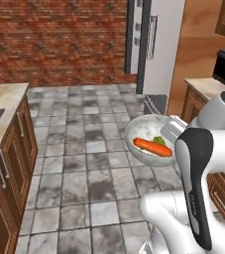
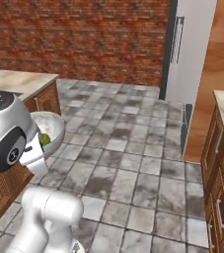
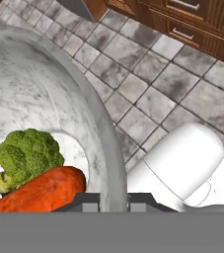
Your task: Place the bowl with the broccoli and carrot on the top shelf of the fridge. Place the bowl with the steaks on the second highest shelf of the fridge.
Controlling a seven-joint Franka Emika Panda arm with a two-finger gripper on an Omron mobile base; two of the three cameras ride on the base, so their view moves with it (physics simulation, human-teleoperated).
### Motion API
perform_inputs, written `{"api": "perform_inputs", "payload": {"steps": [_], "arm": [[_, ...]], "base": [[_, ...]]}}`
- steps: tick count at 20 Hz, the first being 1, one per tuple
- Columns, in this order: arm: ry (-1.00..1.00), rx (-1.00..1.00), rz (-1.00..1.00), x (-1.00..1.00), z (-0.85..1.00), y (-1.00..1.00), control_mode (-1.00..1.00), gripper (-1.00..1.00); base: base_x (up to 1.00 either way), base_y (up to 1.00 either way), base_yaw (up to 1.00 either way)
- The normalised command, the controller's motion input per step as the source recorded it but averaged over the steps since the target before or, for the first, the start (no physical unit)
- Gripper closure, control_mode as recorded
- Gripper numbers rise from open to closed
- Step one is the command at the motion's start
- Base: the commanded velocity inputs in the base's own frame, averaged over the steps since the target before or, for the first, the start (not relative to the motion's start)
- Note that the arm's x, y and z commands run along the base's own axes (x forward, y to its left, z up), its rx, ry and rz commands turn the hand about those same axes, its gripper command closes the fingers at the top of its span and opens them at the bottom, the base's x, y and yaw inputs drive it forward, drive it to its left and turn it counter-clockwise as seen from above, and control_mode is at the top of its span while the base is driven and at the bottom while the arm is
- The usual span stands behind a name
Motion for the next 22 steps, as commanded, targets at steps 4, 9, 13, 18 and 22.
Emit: {"api": "perform_inputs", "payload": {"steps": [4, 9, 13, 18, 22], "arm": [[0.00, 0.00, 0.00, 0.00, 0.00, 0.00, 1.00, 1.00], [0.00, 0.00, 0.00, 0.00, 0.00, 0.00, 1.00, 1.00], [0.00, 0.00, 0.00, 0.00, 0.00, 0.00, 1.00, 1.00], [0.00, 0.00, 0.00, 0.00, 0.00, 0.00, 1.00, 1.00], [0.00, 0.00, 0.00, 0.00, 0.00, 0.00, 1.00, 1.00]], "base": [[1.00, 0.36, -0.11], [1.00, 0.52, -0.09], [1.00, 0.38, -0.13], [1.00, 0.34, -0.15], [1.00, 0.30, -0.30]]}}
